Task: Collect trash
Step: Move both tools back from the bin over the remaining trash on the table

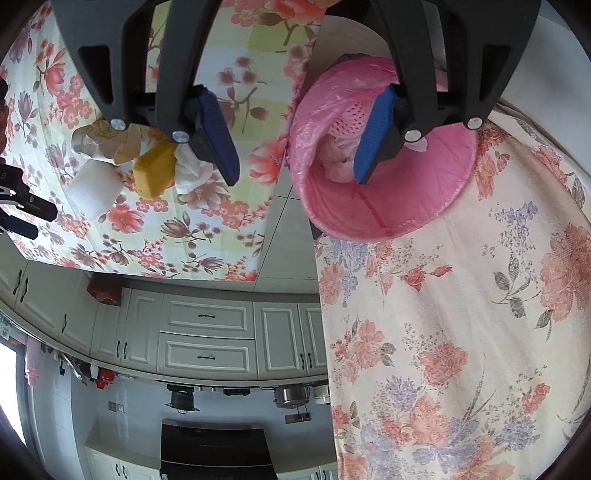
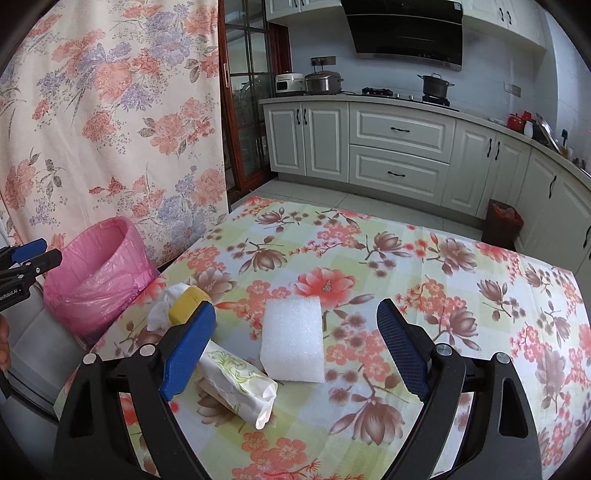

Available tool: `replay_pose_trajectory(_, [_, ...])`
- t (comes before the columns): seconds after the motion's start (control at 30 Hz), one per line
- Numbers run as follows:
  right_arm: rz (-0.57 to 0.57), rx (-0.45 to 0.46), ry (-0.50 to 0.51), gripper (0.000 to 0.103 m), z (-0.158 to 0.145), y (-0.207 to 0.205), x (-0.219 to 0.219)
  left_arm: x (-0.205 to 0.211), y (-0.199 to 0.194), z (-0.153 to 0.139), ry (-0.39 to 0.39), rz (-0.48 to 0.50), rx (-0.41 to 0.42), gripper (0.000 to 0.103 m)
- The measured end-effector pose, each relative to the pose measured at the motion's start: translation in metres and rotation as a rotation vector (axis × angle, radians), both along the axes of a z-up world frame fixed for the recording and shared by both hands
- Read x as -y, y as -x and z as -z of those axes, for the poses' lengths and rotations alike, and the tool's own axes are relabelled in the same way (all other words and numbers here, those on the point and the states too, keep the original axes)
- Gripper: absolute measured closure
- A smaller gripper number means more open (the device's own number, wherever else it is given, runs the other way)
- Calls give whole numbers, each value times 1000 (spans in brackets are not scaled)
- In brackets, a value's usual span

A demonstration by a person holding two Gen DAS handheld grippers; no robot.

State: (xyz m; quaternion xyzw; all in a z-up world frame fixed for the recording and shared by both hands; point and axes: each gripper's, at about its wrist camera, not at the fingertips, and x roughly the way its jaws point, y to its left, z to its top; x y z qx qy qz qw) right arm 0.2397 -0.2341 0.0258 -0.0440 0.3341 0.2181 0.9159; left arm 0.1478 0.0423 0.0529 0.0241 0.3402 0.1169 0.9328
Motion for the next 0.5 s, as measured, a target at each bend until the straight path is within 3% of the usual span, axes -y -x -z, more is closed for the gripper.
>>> replay_pose_trajectory(0.5, [-18, -78, 9, 19, 38, 7, 4, 46, -26, 25, 21, 95, -56, 41])
